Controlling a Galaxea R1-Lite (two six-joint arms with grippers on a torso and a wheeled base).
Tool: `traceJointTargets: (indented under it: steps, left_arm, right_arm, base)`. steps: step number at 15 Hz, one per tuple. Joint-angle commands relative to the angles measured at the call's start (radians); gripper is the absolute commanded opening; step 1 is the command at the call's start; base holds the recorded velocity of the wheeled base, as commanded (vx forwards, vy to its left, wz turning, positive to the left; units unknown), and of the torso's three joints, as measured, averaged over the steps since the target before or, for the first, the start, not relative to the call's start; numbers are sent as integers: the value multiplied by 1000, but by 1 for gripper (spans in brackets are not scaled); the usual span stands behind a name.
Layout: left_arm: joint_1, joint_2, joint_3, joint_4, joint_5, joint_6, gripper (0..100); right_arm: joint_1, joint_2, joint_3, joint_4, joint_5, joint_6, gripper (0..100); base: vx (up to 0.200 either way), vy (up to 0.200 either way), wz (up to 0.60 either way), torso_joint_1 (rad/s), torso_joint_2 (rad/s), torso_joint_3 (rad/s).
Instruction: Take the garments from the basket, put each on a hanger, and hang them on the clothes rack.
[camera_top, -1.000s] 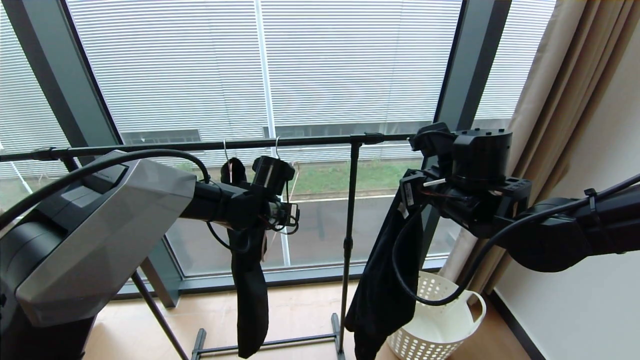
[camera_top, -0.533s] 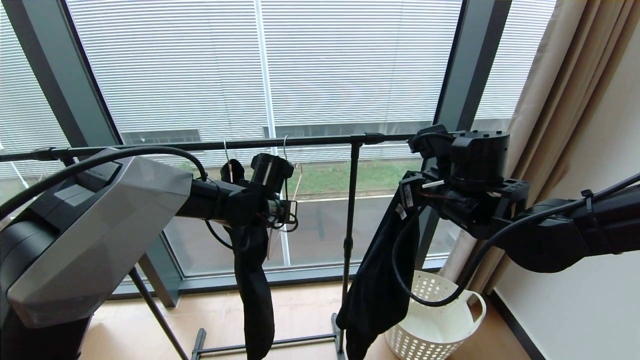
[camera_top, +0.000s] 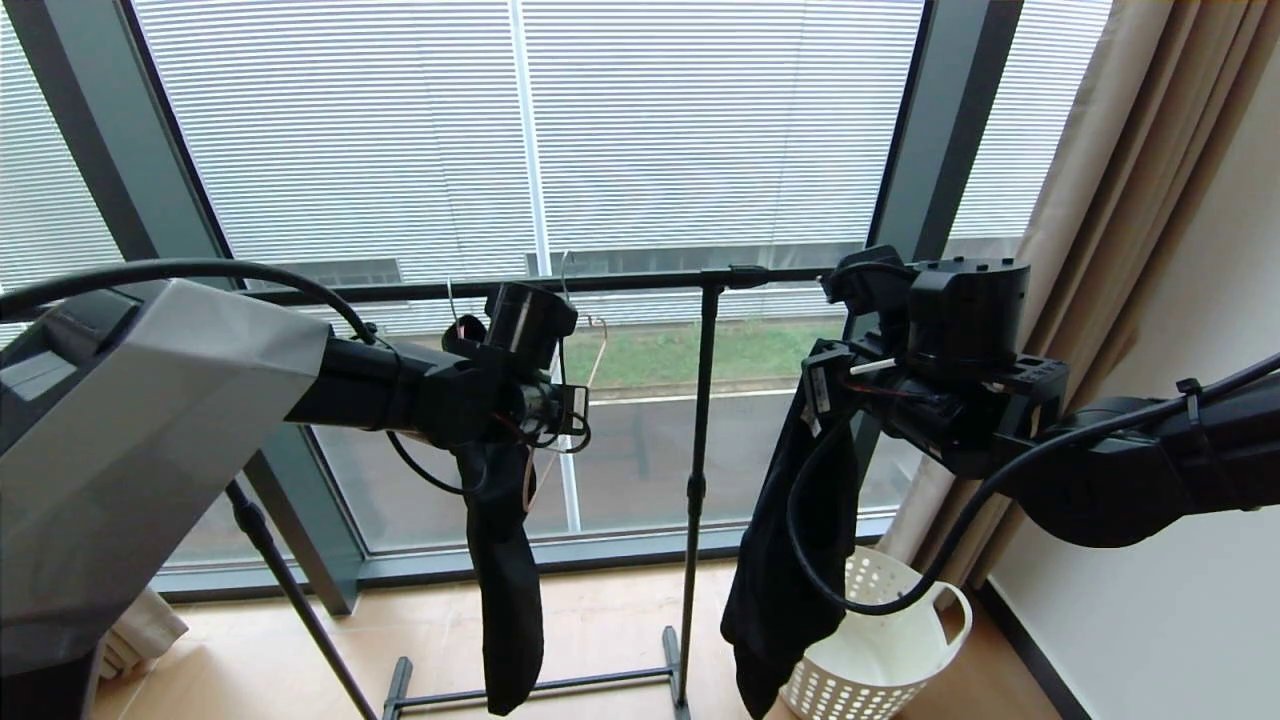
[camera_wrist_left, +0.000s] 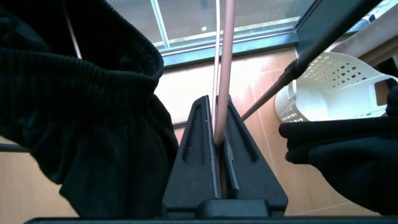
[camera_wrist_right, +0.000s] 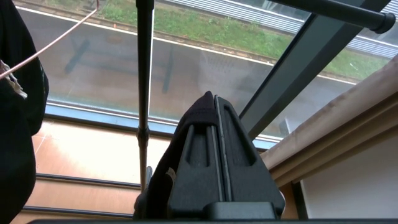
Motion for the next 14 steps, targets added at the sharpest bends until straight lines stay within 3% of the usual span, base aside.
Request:
traceJointTargets:
  steps: [1, 7, 10, 14]
  left_arm:
    - [-6, -55, 36, -1, 1, 0, 0]
    - [-26, -202, 184, -1, -1, 2, 0]
    - [-45, -317, 339, -50, -4, 2, 0]
    - [-92, -531, 695, -231, -10, 23, 0]
  right_arm:
    - [1, -6, 2, 0, 0, -1, 0]
    - [2, -11, 11, 0, -5, -1, 0]
    - [8, -12, 19, -2, -20, 1, 0]
    - [36, -32, 38, 0, -52, -1, 0]
  base:
    - [0, 0, 0, 0, 0, 0]
    - [0, 0, 0, 0, 0, 0]
    - [0, 0, 0, 0, 0, 0]
    - [0, 0, 0, 0, 0, 0]
